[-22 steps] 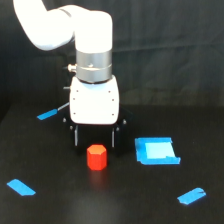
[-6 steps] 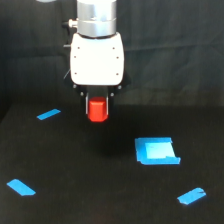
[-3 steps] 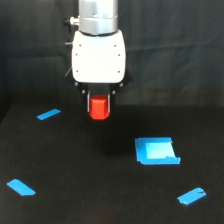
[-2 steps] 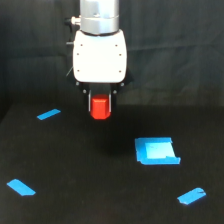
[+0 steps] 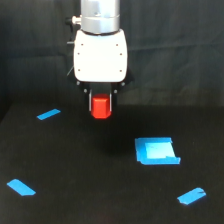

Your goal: Pick up the red object from the table

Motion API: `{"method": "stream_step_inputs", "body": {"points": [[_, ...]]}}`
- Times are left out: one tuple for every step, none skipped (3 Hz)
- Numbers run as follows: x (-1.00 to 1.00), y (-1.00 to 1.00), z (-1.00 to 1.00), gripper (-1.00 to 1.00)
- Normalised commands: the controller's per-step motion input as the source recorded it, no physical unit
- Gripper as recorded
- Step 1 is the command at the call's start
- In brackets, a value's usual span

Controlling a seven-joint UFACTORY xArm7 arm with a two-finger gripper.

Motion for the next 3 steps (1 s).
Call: {"method": "stream_step_inputs", "body": {"points": [[0.08, -0.01, -0.11, -1.0], [0.0, -0.02, -0.05, -1.0], [0.08, -0.03, 0.08, -1.0]]}}
